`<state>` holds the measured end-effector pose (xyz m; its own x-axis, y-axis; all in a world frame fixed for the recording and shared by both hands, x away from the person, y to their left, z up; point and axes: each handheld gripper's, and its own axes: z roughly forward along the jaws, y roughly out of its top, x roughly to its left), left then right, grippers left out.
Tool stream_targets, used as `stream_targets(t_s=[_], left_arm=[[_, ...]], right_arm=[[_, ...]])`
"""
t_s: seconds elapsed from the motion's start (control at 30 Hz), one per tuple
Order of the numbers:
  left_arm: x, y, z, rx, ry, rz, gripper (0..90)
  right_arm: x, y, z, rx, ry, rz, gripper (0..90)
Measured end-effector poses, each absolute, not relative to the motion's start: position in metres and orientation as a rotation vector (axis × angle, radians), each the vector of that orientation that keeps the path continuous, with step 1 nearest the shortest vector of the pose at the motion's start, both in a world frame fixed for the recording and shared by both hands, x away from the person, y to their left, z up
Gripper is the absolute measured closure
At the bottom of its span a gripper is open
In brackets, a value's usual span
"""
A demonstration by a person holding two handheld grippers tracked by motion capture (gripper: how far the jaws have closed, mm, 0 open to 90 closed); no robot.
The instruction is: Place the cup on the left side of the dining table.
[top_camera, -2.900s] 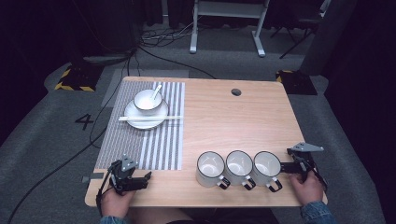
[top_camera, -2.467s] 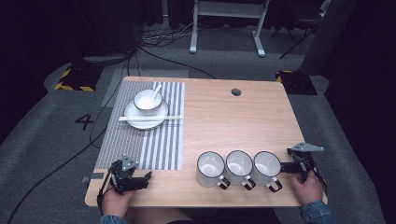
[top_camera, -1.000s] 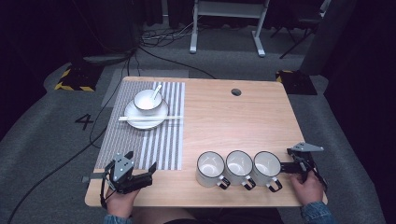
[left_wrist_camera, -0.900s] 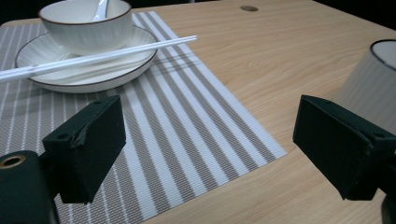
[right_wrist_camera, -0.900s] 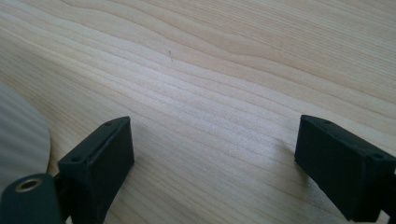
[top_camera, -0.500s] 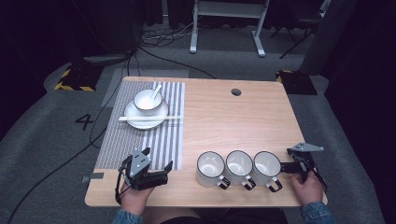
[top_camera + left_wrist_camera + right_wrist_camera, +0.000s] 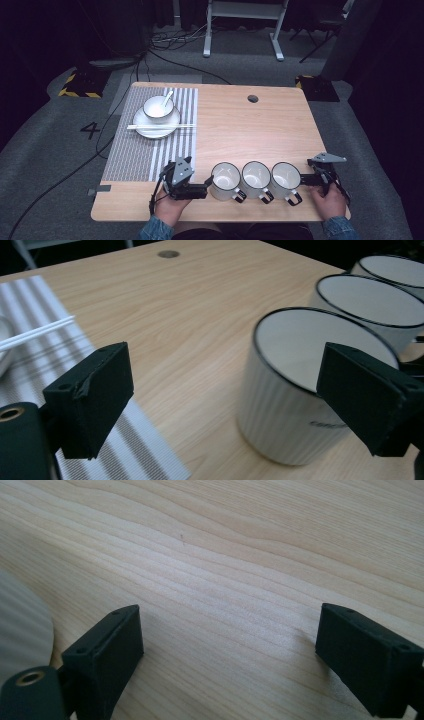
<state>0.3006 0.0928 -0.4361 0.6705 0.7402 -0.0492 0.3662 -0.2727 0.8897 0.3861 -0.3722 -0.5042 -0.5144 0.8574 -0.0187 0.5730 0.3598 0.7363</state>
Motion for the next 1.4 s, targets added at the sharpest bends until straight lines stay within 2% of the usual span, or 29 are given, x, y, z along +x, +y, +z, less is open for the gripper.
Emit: stream_targets(t_s=[0.1,0.23,0.4,0.83,1.03,1.4], left_arm=[[0.300,0.082,-0.437,1.900,0.827,0.451,8.1],[0.297,0.069,-0.440,1.887,0.810,0.368,7.2],[0.287,0.055,-0.444,1.898,0.745,0.401,0.0],[0.290,0.039,-0.472,1.903,0.874,0.412,0.0],[0.291,0.038,-0.479,1.901,0.885,0.360,0.0],[0.292,0.039,-0.482,1.926,0.868,0.353,0.2]], right_arm=[[0.386,-0.372,-0.504,1.248,2.225,0.964,11.8],[0.386,-0.372,-0.504,1.248,2.225,0.964,11.8],[0.386,-0.372,-0.504,1.248,2.225,0.964,11.9],[0.386,-0.372,-0.504,1.248,2.225,0.964,11.8],[0.386,-0.372,-0.504,1.249,2.225,0.964,11.8],[0.386,-0.372,-0.504,1.248,2.225,0.964,11.9]])
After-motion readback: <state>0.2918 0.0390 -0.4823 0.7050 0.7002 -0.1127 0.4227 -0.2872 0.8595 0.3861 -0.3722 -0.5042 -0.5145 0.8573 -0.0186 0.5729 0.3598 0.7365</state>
